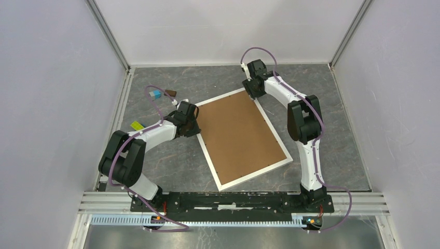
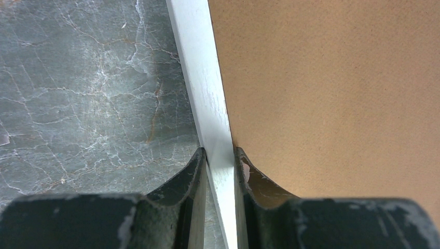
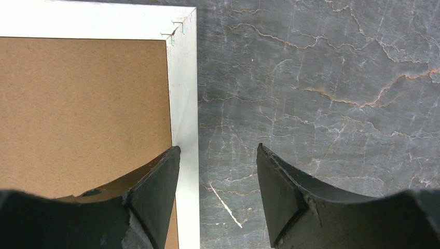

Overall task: Put the photo into the frame
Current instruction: Install the photo frame at the center of the board.

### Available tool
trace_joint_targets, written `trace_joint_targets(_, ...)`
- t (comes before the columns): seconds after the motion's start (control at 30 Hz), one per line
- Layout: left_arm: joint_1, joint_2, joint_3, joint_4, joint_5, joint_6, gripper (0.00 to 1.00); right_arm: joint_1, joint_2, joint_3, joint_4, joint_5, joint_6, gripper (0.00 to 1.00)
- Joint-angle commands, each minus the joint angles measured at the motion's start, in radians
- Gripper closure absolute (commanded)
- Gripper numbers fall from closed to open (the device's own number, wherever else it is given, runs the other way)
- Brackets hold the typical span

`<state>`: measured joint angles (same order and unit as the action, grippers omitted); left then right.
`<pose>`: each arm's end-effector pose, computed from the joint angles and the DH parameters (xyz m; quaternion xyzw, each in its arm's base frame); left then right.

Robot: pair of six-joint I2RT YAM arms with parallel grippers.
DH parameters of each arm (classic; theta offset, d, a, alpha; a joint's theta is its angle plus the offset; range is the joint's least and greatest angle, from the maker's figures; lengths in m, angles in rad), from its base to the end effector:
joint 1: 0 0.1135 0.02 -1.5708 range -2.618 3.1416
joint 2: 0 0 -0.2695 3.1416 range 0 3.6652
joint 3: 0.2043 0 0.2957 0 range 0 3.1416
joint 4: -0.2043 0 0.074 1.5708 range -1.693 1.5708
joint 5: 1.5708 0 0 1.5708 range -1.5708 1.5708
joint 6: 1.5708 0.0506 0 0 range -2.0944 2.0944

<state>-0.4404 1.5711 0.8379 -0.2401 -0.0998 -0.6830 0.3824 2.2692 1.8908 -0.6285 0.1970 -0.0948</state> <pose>0.3145 -0.1427 0.1310 -0.1301 0.9457 -0.1162 0.2742 0.5145 0.1963 0.1642 -0.1993 0.9352 -0.0538 0.2876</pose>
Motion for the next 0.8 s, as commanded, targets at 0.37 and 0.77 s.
trace_joint_targets(0.37, -0.008, 0.045, -0.026, 0.001, 0.031, 0.049, 0.98, 0.079, 0.025, -0.089, -0.012, -0.114, 0.067, 0.36)
trace_joint_targets(0.77, -0.008, 0.044, -0.026, 0.001, 0.034, 0.049, 0.98, 0.117, 0.063, -0.081, -0.010, -0.099, 0.079, 0.36)
